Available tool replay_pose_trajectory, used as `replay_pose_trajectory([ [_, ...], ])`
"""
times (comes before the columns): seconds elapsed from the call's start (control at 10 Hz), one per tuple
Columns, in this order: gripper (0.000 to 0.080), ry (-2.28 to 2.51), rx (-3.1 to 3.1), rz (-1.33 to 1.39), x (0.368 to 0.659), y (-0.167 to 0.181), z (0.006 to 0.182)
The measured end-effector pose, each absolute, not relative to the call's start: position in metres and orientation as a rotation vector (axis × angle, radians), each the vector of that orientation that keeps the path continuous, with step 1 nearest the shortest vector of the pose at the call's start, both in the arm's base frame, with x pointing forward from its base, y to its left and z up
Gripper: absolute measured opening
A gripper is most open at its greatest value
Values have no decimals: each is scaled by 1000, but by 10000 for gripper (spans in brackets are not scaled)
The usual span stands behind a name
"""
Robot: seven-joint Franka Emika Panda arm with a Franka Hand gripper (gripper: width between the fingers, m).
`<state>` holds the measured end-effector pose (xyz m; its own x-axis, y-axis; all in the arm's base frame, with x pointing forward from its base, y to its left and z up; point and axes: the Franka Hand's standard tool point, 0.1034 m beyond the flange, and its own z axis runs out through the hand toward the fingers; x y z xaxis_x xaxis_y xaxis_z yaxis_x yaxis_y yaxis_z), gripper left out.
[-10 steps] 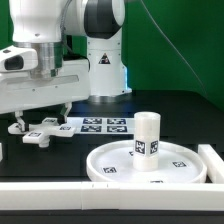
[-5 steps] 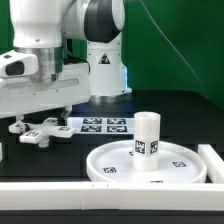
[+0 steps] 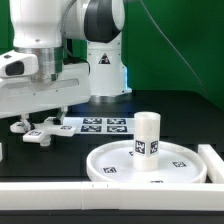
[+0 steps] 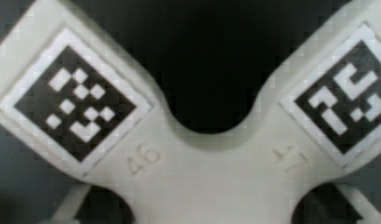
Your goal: Assemble round table
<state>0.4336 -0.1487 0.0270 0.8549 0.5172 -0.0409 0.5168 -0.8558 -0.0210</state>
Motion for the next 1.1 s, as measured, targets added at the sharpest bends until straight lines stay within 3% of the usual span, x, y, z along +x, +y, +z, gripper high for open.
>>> replay_pose_trajectory([
  [0.4, 450, -820, -3013, 74, 435, -145, 32],
  [0.6, 452, -769, -3015, 45, 442, -134, 56],
  [0.8, 452, -671, -3015, 1, 450, -109, 96],
  [1.1, 452, -462, -3052, -61, 480, -48, 135],
])
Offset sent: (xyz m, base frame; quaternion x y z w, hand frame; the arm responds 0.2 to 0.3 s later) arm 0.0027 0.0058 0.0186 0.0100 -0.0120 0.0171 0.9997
